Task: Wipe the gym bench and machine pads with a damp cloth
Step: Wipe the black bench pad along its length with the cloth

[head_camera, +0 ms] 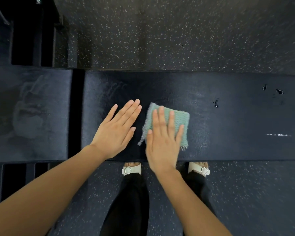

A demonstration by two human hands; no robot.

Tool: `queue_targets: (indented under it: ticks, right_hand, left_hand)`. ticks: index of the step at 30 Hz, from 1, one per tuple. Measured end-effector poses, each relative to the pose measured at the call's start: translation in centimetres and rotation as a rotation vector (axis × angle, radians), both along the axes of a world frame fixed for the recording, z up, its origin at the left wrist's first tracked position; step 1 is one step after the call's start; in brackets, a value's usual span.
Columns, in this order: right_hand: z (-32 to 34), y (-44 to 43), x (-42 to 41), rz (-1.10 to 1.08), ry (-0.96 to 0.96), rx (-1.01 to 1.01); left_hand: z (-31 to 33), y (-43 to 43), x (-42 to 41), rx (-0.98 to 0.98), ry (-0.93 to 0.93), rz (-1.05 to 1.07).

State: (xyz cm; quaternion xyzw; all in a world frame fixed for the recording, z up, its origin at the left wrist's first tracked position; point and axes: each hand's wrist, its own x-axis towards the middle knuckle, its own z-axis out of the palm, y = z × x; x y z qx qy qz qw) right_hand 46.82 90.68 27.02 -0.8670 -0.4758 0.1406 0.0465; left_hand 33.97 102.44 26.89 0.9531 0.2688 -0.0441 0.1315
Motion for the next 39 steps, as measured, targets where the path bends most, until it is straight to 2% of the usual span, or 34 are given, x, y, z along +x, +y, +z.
queue_targets:
  ticks: [3,7,18,24,28,32,35,39]
  right_hand:
    - [0.0,0.1,0.1,0.148,0.023,0.005]
    - [0.1,-1.4,3.1,0.228,0.002,-0.007]
    - [0.3,-6.3,15.6,0.111,0.013,-0.042]
    - [0.4,-4.7,13.2,-0.019,0.032,-0.004]
    - [0.2,-3.6,11.7,0.233,0.035,0.006]
    - [-0.1,-3.7,14.4,0.413,0.024,0.018]
    - [-0.1,-3.6,17.2,0.438,0.007,0.025]
    - [0.0,-4.0,21.5,0.359,0.003,0.012]
  left_hand:
    - [0.1,-0.4,0.5,-0.017,0.017,0.033]
    - [0.2,-1.3,1.7,-0.039,0.003,0.083]
    - [0.0,-3.8,6.8,-0.009,0.000,0.152]
    - [-0.3,-5.1,9.5,0.017,-0.020,0.204]
    - [-0.3,-5.2,10.2,0.021,-0.002,0.223]
    - [-0.1,-5.3,11.1,0.006,-0.007,0.240]
    - [-0.1,-5.4,12.1,0.020,-0.012,0.241]
    - [-0.2,-5.5,13.6,0.035,0.000,0.257]
